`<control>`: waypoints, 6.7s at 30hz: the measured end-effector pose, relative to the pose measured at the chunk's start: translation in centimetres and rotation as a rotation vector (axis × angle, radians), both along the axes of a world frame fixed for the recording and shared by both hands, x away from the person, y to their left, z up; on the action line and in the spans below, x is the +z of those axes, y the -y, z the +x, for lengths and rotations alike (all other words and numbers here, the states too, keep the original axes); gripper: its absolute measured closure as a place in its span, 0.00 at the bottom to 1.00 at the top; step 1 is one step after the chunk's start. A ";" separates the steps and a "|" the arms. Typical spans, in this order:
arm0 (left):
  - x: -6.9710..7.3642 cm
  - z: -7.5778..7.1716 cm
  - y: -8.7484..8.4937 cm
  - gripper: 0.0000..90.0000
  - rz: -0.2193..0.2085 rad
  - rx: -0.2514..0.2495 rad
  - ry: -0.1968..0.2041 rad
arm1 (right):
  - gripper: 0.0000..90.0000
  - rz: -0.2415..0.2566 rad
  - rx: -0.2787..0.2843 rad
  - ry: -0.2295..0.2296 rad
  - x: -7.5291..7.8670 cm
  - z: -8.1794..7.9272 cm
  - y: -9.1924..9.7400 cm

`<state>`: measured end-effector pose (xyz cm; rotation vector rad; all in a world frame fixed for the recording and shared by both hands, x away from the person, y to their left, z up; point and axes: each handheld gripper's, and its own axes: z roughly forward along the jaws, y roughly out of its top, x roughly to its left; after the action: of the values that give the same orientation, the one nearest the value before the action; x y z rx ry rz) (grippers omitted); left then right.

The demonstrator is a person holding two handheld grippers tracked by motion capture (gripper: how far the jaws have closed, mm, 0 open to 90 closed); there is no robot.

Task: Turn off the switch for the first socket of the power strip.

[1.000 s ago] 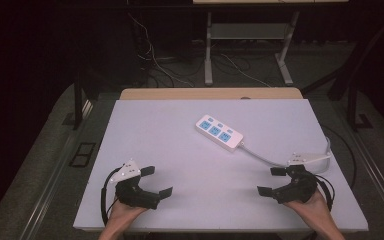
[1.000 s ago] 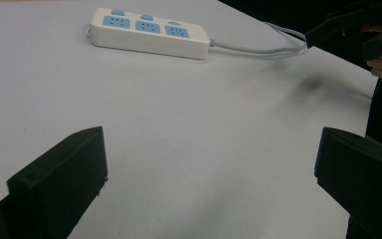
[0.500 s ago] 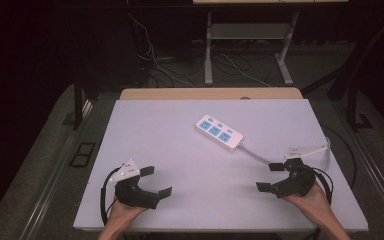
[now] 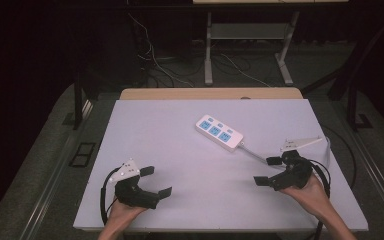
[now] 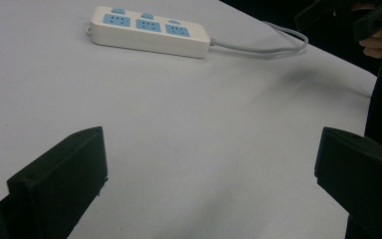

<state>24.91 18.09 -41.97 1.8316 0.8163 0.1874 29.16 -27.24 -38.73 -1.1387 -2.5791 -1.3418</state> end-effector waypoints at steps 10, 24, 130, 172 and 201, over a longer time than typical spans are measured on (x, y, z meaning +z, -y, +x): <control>0.0 0.1 0.0 0.00 -0.005 -0.005 0.001 | 0.00 -0.025 0.024 0.005 1.0 1.2 -1.0; 0.0 0.2 0.1 0.00 -0.007 -0.008 -0.003 | 0.00 -0.024 0.015 0.002 2.0 3.5 -1.4; -0.3 0.6 -0.6 0.00 -0.017 -0.008 0.006 | 0.77 0.000 -0.074 -0.027 0.5 16.8 -4.7; -0.3 0.7 -0.7 0.00 -0.012 -0.011 0.009 | 1.00 -0.034 -0.100 -0.114 -4.0 18.7 -5.9; -0.4 0.7 -0.9 0.00 -0.010 0.000 0.000 | 1.00 -0.018 -0.126 -0.079 -4.5 18.0 -5.9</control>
<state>25.64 19.01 -42.41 1.8217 0.8159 0.1829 47.20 -21.30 -43.19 -1.3487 -2.5076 -1.2695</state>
